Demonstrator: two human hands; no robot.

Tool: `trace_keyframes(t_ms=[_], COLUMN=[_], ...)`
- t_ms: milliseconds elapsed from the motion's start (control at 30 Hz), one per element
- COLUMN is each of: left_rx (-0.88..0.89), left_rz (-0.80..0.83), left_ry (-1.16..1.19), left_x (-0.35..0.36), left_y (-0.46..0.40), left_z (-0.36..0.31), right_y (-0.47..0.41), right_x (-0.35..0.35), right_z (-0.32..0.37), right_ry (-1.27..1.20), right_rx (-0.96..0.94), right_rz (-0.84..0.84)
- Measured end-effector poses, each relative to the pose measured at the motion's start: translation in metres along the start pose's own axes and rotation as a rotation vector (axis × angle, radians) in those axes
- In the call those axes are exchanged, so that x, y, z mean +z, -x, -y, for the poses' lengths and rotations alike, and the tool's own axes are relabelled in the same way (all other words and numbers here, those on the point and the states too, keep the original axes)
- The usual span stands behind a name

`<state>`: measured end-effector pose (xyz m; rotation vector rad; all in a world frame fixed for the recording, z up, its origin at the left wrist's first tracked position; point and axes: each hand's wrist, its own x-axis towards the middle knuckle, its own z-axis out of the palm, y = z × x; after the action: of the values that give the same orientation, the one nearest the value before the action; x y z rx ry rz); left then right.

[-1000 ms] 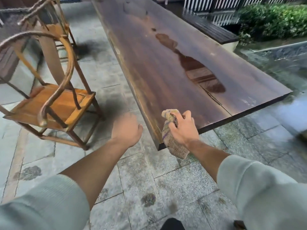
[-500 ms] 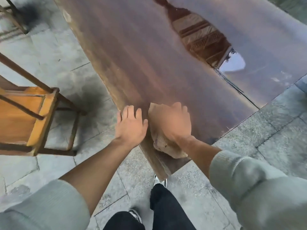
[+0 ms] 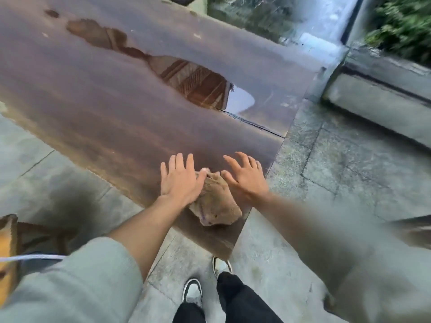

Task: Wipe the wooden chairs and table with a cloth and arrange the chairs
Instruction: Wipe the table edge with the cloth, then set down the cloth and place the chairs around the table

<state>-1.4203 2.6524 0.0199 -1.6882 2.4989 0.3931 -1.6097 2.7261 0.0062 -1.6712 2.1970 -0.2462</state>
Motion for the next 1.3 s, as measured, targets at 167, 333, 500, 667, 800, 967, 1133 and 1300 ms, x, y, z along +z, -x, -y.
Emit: trace_keyframes(t_ms=[167,333,500,667,800,967,1133,1300], left_rx=[0.242,0.540,0.876,1.111,1.219,1.275,1.333,1.448], left_rz=[0.018,-0.009,-0.013,-0.019,-0.015,-0.004,-0.016,-0.027], left_ry=[-0.032,-0.083,-0.066,-0.097,-0.141,-0.215,-0.249,-0.264], left_x=[-0.032,-0.060,-0.062,-0.046,-0.017,0.010,0.025,0.044], left_y=[0.009,0.031,0.098,0.170,0.218,0.231,0.197,0.134], left_z=[-0.060,-0.167,-0.334,-0.481,-0.569,-0.620,-0.685,-0.762], right_y=[0.071,0.181,0.339,0.468,0.539,0.545,0.509,0.449], right_x=[-0.058,-0.128,-0.174,-0.177,-0.159,-0.145,-0.172,-0.204], right_z=[-0.028,-0.097,-0.182,-0.256,-0.312,-0.353,-0.412,-0.493], right_ry=[-0.006,-0.029,-0.006,-0.138,-0.299,-0.411,-0.457,-0.438], right_rx=[0.181,0.470,0.814,1.157,1.347,1.357,1.311,1.313], right_rz=[-0.107,-0.300,-0.472,-0.588,-0.629,-0.581,-0.609,-0.641])
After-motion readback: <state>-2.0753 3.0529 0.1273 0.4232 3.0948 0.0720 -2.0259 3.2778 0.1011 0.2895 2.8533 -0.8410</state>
